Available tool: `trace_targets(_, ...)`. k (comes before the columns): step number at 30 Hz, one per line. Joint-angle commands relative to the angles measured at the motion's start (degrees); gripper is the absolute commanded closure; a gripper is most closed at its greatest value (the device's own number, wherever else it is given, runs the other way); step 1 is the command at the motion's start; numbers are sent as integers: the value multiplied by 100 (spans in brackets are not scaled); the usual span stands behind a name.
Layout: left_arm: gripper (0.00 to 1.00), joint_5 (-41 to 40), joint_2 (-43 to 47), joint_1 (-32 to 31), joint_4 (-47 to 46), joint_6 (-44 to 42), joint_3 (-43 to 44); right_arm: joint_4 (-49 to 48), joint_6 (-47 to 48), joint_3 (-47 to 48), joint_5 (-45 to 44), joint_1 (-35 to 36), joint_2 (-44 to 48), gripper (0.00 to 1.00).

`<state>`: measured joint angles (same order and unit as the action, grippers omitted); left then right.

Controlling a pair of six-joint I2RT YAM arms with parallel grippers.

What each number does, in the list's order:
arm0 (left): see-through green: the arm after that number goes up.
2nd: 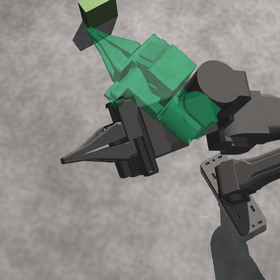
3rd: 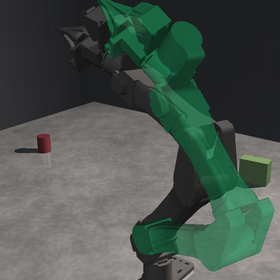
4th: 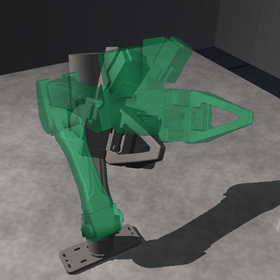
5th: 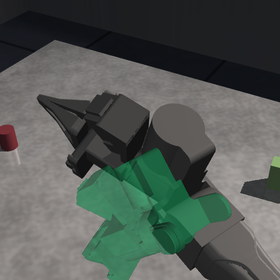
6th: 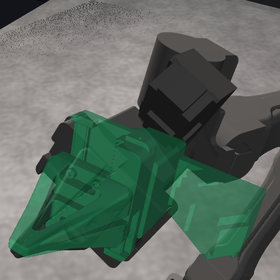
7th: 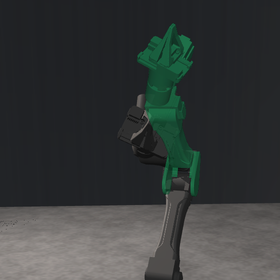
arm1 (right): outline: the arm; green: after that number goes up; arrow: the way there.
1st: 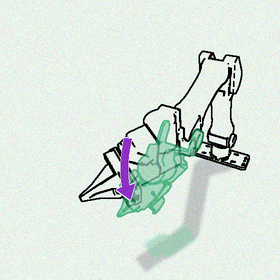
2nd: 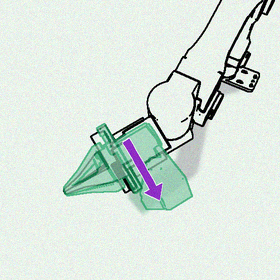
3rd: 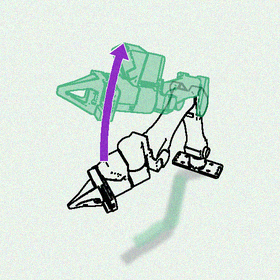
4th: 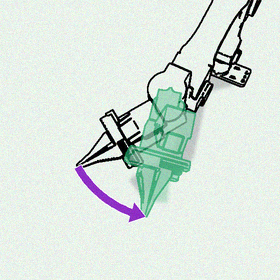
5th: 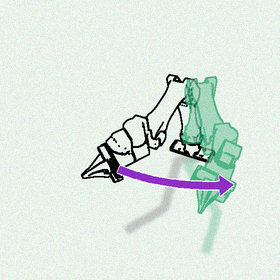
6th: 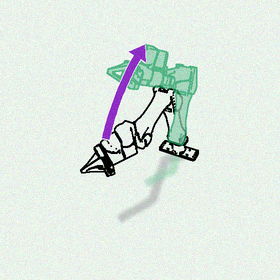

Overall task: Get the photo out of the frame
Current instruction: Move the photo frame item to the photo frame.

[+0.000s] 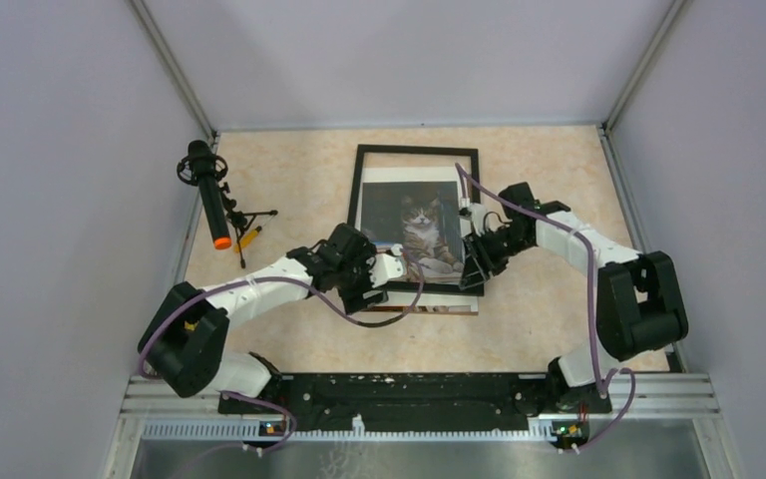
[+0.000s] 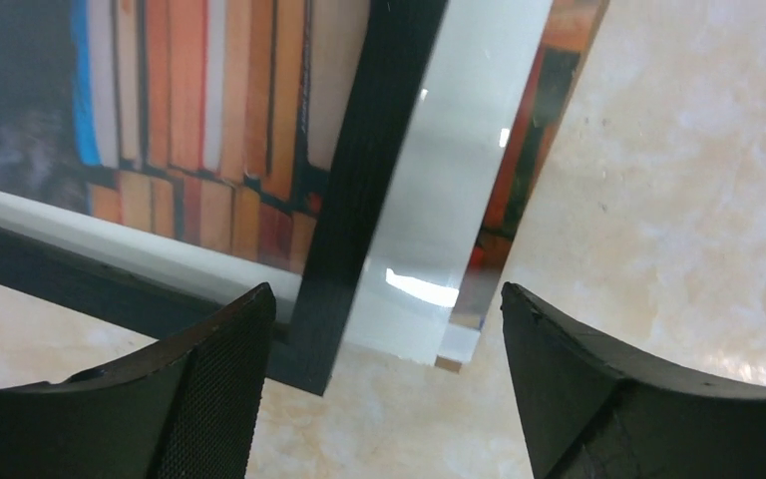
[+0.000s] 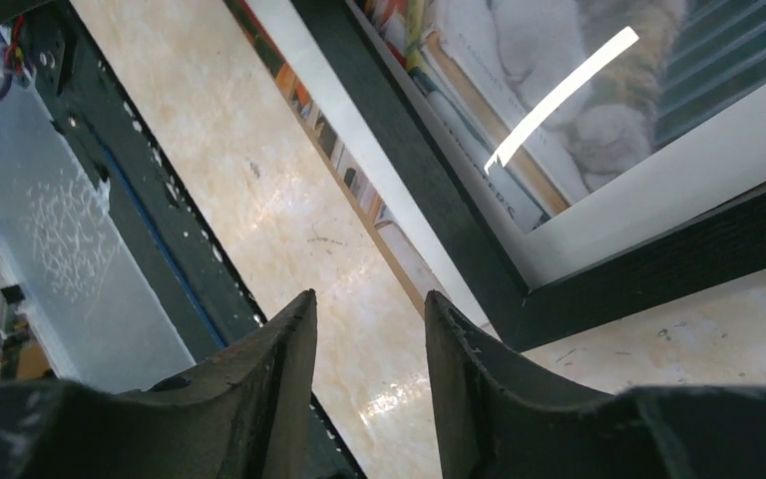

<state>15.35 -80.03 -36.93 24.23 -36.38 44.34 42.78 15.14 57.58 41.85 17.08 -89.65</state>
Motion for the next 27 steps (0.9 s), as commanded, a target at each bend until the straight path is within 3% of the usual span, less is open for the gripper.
trace_targets(1,10,-894,81,-435,-807,50,51,-224,614,-268,459,58,569,65)
trace_targets(3,2,-970,-14,-518,-935,120,139,-522,844,-634,196,200,925,77)
trace_targets(7,1,-1025,-180,-509,-1249,518,236,-1675,1169,-1465,-496,483,2067,83)
trace_targets(11,1,-754,-224,-504,-1423,639,219,-2057,1595,-1934,-1069,1080,2680,88)
trace_targets(19,1,-310,-333,-428,-1996,478,44,-2583,2405,-2564,-2303,2361,2455,100)
trace_targets(27,1,1323,56,807,-1241,16,276,-3214,2657,-2878,-3091,3056,2302,100)
